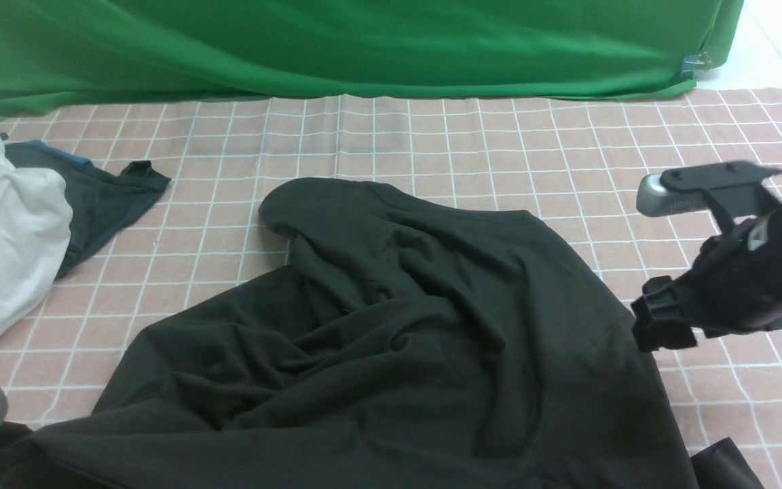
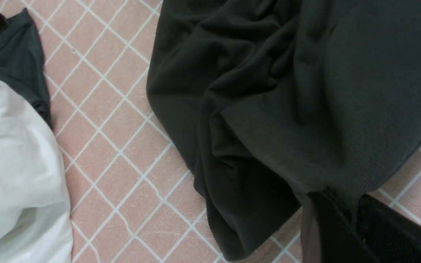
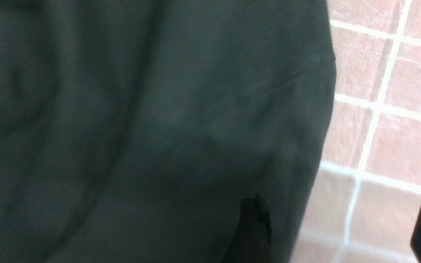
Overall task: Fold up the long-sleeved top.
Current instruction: Spread the long sleeves with your arms and place them on the tabletop
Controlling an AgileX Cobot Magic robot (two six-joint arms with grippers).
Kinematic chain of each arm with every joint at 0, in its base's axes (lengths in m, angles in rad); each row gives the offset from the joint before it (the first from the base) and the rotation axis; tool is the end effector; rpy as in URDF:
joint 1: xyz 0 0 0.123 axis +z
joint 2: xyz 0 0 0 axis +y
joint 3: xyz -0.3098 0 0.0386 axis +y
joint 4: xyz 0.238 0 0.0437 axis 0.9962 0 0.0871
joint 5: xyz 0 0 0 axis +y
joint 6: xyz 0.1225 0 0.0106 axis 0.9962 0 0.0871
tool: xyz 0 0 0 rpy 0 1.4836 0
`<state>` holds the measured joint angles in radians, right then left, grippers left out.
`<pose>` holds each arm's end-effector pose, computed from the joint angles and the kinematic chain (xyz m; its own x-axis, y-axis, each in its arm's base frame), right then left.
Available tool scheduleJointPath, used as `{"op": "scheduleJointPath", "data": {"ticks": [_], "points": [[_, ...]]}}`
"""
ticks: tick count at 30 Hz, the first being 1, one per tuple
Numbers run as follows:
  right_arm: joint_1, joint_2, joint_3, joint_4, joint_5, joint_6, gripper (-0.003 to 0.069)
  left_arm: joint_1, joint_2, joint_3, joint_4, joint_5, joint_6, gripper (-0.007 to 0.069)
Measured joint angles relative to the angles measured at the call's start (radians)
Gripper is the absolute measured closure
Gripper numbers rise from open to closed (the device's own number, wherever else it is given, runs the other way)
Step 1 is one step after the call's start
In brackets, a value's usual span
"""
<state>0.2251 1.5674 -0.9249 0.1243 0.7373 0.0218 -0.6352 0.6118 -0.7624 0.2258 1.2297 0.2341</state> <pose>0.2787 0.0743 0.2076 -0.9581 -0.1031 -0.2674 -0.1369 0.9843 0.1112 0.0668 -0.0170 0.3113 -0.4895 0.7322 -0.4737 0.6676 0.6641 0.3366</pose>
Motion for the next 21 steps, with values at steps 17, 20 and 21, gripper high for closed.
{"op": "scheduleJointPath", "data": {"ticks": [17, 20, 21], "points": [[0.076, 0.245, -0.018, 0.015, -0.303, -0.053, 0.0113, 0.002, 0.0, 0.0, -0.018, -0.001, 0.0, 0.0577], [0.099, 0.249, -0.019, 0.001, -0.326, -0.057, 0.0173, 0.002, 0.0, 0.0, -0.02, -0.001, 0.0, 0.0577], [0.106, 0.249, -0.019, -0.008, -0.334, -0.061, 0.0255, 0.002, 0.0, 0.0, -0.02, -0.001, 0.0, 0.0577]]}}
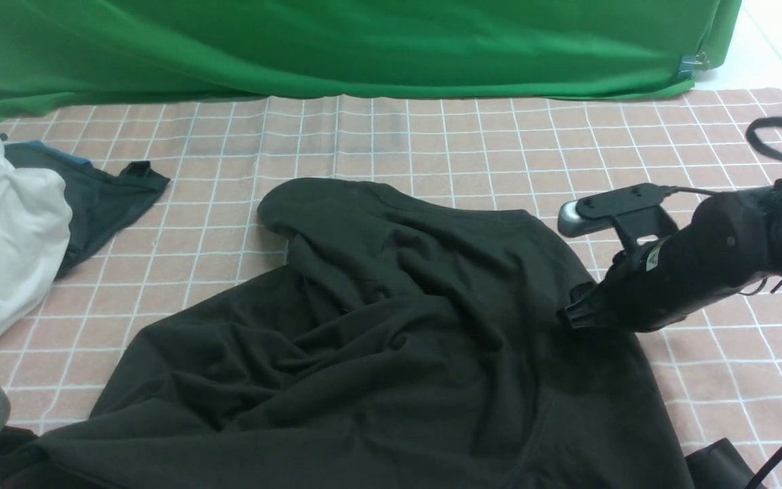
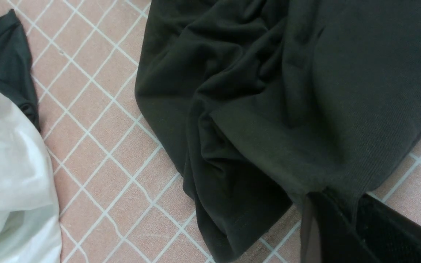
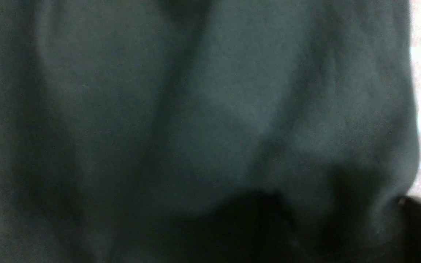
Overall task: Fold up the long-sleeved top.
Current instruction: Spread the long sleeves with your arms and place them on the tabletop
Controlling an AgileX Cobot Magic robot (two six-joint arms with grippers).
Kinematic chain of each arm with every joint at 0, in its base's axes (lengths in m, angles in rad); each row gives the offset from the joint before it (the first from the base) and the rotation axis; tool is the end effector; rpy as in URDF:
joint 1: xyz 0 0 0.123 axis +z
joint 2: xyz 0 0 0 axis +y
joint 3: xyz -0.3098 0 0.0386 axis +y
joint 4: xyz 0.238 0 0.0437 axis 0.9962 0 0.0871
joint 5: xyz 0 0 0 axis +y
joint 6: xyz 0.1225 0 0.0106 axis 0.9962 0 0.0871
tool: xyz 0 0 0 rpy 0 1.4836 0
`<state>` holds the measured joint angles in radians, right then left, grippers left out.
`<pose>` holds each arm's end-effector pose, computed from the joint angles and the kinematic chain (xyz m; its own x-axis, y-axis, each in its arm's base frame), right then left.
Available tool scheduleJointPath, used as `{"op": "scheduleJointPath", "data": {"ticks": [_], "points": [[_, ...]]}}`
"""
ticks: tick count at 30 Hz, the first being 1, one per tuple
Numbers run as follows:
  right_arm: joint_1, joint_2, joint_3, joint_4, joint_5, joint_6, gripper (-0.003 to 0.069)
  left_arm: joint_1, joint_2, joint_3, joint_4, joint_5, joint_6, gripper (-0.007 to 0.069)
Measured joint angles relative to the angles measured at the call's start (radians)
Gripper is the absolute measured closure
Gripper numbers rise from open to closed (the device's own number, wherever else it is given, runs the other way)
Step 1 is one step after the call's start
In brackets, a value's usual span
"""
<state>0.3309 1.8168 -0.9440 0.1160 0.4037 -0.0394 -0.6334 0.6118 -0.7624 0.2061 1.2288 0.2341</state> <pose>0.3247 0.1175 0.1459 -0.8978 -0.2374 -0.3709 -0.2809 0.9574 0.0673 0.0656 -0.0188 0.3109 -0.4923 0.7261 -0.4801 0.6731 0.6673 0.3189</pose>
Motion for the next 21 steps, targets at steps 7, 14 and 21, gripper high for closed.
{"op": "scheduleJointPath", "data": {"ticks": [7, 14, 21], "points": [[0.021, -0.046, -0.011, 0.0, 0.094, -0.007, 0.0582, 0.0, 0.0, 0.0, 0.026, -0.005, -0.005, 0.0577], [-0.066, -0.376, -0.205, -0.016, 0.321, -0.004, 0.0585, 0.0, 0.039, -0.179, 0.19, -0.046, -0.084, 0.0577], [-0.292, -0.619, -0.643, -0.018, 0.479, -0.009, 0.0585, 0.0, 0.252, -0.779, 0.357, -0.063, -0.049, 0.0577]]}}
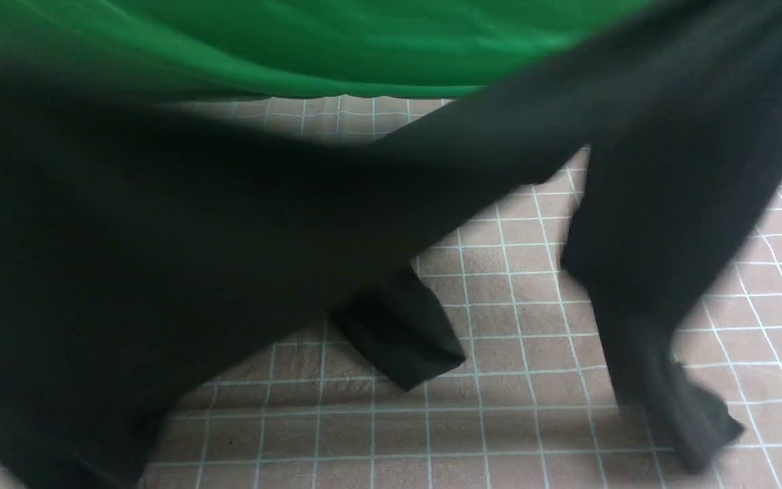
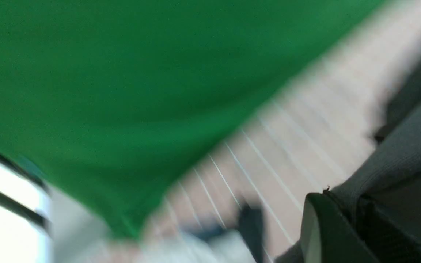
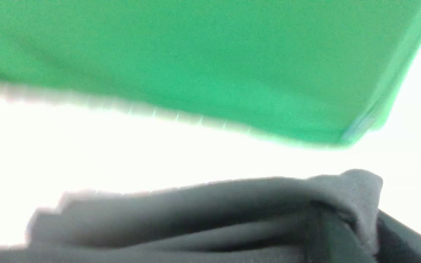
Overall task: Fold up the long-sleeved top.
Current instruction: Spread the long sleeves with your arms and place them on the tabletop
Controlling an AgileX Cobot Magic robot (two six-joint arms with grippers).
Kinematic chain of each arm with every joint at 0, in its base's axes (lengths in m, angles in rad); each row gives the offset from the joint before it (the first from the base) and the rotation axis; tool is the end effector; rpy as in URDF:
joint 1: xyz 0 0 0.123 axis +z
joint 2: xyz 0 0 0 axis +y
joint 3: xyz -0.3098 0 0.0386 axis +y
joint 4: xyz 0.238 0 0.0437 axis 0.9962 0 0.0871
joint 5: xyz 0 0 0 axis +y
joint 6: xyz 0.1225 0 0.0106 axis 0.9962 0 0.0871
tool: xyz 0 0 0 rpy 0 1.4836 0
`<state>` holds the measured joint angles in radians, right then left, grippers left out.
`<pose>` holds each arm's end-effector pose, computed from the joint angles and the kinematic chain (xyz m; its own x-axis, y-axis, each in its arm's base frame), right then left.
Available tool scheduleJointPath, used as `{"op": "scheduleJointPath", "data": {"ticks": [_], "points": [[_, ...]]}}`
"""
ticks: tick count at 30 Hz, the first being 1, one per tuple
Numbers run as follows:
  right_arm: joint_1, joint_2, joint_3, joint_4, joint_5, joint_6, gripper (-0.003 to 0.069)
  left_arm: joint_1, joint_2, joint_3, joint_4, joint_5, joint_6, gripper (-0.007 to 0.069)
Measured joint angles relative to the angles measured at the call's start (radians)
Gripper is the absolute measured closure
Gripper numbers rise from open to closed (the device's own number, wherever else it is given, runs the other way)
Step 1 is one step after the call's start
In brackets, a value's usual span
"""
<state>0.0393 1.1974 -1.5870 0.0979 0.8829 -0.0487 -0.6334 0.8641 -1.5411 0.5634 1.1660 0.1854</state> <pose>0.2387 0.0187 0.5081 -0.3940 -0.0019 -0.9191 -0.1032 0.9938 0.0421 0.1062 -0.0030 0.5313 -0.1835 0.5846 -0.7903 0.2405 0.8062 0.5405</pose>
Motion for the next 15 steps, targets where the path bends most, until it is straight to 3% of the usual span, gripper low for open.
{"op": "scheduleJointPath", "data": {"ticks": [8, 12, 15], "points": [[-0.124, -0.029, -0.466, -0.003, 0.149, -0.027, 0.0585, 0.0, 0.281, -0.67, 0.012, 0.04, 0.21, 0.0577], [-0.127, -0.032, -0.575, -0.001, 0.187, -0.027, 0.0585, 0.0, 0.316, -0.766, 0.019, 0.04, 0.228, 0.0577], [-0.127, -0.037, -0.575, 0.006, 0.231, -0.027, 0.0585, 0.0, 0.31, -0.715, 0.026, 0.051, 0.23, 0.0577]]}}
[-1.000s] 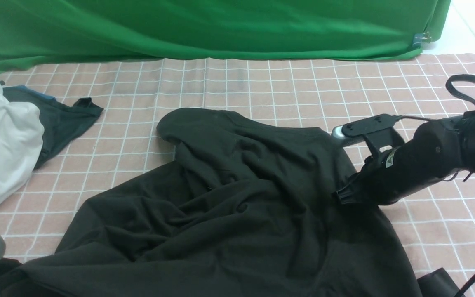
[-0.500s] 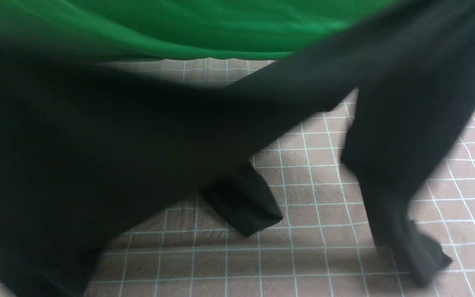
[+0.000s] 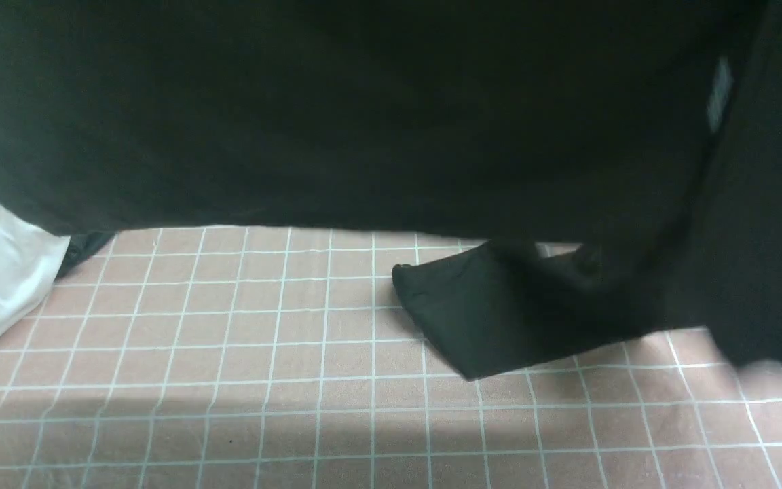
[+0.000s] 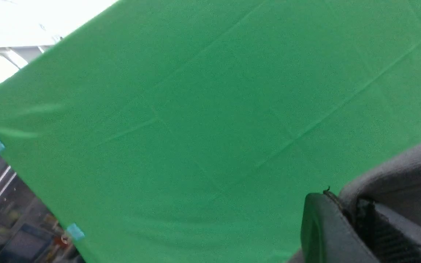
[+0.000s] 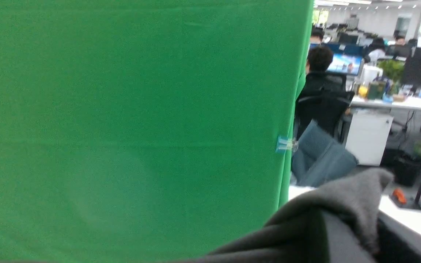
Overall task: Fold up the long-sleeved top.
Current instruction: Spread the long sleeves with your arms and place them on the tabletop
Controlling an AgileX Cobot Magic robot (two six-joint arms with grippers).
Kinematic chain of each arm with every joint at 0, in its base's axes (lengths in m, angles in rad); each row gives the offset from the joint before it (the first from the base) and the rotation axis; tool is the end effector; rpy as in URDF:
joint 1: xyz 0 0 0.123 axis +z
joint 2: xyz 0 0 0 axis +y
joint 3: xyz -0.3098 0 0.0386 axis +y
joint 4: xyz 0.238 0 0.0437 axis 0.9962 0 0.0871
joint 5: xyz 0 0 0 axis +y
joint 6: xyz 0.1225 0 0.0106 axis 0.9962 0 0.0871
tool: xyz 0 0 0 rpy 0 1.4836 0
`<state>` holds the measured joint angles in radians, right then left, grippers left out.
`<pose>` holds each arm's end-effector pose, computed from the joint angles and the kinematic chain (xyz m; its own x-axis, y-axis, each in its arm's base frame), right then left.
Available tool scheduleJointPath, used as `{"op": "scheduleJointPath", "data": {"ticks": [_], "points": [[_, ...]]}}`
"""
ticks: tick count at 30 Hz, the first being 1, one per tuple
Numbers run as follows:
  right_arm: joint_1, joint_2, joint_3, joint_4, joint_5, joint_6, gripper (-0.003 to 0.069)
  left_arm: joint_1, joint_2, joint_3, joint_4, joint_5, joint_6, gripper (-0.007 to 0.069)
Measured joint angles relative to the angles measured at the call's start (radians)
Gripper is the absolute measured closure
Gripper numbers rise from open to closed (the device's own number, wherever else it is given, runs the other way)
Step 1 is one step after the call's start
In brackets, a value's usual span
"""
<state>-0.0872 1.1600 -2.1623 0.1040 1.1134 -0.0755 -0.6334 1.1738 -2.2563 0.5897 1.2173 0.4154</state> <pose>0.1259 0.0005 0.6438 -0.0215 -0.0275 -0.9994 -0.0067 0.9996 -0.0274 0.1135 -0.0038 0.6560 0.0614 0.5895 -0.8054 0.0595 0.8033 0.5925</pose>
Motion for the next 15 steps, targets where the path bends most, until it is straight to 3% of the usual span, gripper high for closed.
{"op": "scheduleJointPath", "data": {"ticks": [8, 11, 15], "points": [[0.0, 0.042, 0.192, 0.015, 0.059, -0.022, 0.0585, 0.002, 0.003, 0.412, 0.032, -0.003, -0.038, 0.0577], [0.0, 0.049, 0.309, 0.017, 0.012, -0.044, 0.0585, 0.002, 0.022, 0.582, 0.08, -0.028, -0.085, 0.0577], [0.0, 0.05, 0.375, 0.022, -0.126, -0.055, 0.0585, 0.002, 0.023, 0.603, 0.21, -0.096, -0.136, 0.0577]]}}
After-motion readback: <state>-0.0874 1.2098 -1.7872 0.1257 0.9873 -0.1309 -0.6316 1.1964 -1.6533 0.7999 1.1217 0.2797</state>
